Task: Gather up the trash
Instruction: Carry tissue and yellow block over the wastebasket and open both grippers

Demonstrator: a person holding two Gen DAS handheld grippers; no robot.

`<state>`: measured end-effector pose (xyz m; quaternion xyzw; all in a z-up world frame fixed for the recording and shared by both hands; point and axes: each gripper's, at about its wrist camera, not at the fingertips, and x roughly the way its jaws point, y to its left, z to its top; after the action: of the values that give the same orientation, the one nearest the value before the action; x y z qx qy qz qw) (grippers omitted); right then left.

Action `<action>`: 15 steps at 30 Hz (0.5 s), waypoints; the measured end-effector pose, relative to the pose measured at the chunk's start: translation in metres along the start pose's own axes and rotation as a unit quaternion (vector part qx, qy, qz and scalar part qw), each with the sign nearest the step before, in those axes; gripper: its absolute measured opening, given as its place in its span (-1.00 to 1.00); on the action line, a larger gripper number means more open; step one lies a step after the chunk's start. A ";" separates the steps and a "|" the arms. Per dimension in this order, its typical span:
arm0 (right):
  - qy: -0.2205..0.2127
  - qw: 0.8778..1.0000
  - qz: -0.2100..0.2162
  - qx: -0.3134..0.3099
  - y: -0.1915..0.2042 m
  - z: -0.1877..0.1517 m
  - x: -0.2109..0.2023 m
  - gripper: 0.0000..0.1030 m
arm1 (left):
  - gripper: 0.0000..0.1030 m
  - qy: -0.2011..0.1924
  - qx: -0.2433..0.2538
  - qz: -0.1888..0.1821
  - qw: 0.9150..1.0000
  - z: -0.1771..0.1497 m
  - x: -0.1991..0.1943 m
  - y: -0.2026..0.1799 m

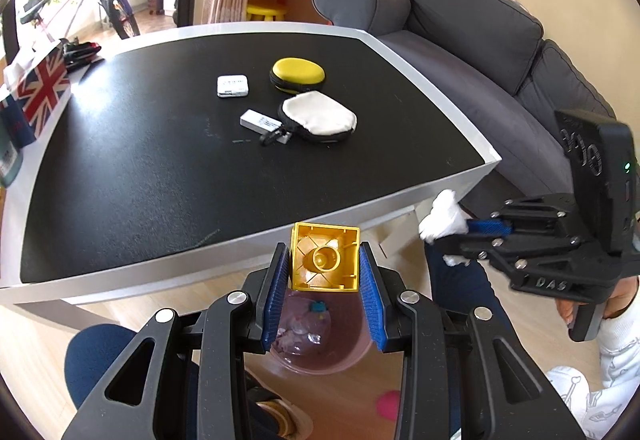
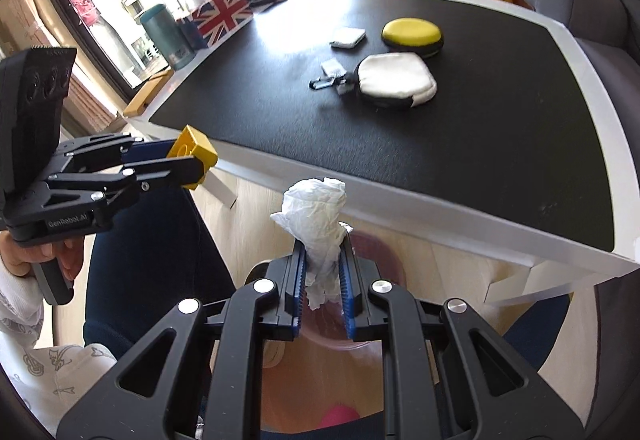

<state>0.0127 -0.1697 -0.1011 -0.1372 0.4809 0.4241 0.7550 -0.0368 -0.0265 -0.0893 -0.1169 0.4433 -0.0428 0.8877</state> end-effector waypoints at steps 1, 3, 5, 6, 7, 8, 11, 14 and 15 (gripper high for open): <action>0.003 1.000 0.002 -0.001 0.001 -0.001 0.002 -0.69 | -0.33 0.002 0.002 0.000 1.000 0.000 0.000 -0.001; 0.007 1.000 0.003 -0.004 0.001 -0.001 0.004 -0.63 | -0.33 0.002 0.002 -0.001 1.000 0.000 0.000 -0.001; 0.006 1.000 -0.003 -0.006 0.002 -0.001 0.004 -0.21 | -0.33 0.002 0.002 -0.001 1.000 0.000 0.000 -0.001; 0.004 1.000 -0.007 -0.005 0.001 -0.001 0.004 0.16 | -0.33 0.003 0.002 -0.001 1.000 0.000 0.000 0.000; 0.000 1.000 -0.008 0.000 -0.001 0.000 0.003 0.44 | -0.33 0.004 0.002 -0.001 1.000 0.000 0.000 0.000; -0.003 1.000 -0.007 0.003 -0.003 0.000 0.001 0.54 | -0.33 0.005 0.003 -0.001 1.000 0.000 0.000 0.000; -0.013 1.000 -0.022 0.006 -0.005 0.002 -0.003 0.76 | -0.33 0.012 0.005 -0.003 1.000 0.000 0.002 -0.001; -0.015 1.000 -0.026 0.008 -0.007 0.004 -0.005 0.80 | -0.33 0.016 0.008 -0.005 1.000 0.000 0.004 -0.002; -0.015 0.999 -0.026 0.010 -0.008 0.004 -0.005 0.80 | -0.33 0.016 0.009 -0.005 1.000 0.000 0.005 -0.003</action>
<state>0.0209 -0.1747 -0.0964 -0.1356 0.4701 0.4009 0.7745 -0.0341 -0.0301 -0.0924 -0.1106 0.4569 -0.0530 0.8810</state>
